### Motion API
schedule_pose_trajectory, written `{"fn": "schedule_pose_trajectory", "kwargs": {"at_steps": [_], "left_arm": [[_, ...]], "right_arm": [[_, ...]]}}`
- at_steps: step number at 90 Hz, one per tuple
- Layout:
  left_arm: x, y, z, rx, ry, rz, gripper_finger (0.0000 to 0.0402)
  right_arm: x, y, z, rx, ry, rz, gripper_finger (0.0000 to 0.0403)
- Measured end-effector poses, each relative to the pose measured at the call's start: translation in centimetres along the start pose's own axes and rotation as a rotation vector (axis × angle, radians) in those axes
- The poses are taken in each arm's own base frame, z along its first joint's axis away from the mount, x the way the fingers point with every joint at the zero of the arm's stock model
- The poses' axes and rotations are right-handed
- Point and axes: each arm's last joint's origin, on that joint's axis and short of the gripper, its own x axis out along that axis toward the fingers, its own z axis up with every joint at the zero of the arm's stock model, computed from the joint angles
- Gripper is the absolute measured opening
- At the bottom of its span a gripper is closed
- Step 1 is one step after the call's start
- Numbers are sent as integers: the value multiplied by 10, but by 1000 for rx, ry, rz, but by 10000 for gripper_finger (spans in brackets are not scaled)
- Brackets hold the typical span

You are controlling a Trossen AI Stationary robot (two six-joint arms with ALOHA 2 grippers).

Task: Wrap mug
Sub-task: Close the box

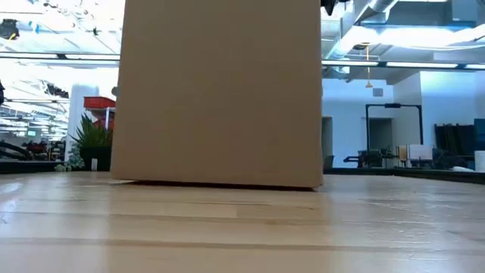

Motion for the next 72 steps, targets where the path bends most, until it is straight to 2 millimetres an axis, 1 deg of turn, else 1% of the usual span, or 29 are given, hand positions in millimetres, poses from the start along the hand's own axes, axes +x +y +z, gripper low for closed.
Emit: {"fn": "schedule_pose_trajectory", "kwargs": {"at_steps": [18,57,72], "left_arm": [[0,0,0,-15,4,2,0],[-1,2,-10,-46,107,28,0],[-1,2,-11,-64,109,29,0]], "right_arm": [[0,0,-1,0,12,-2,81],[-1,0,-1,0,13,-1,81],[-1,0,0,0,7,0,81]]}}
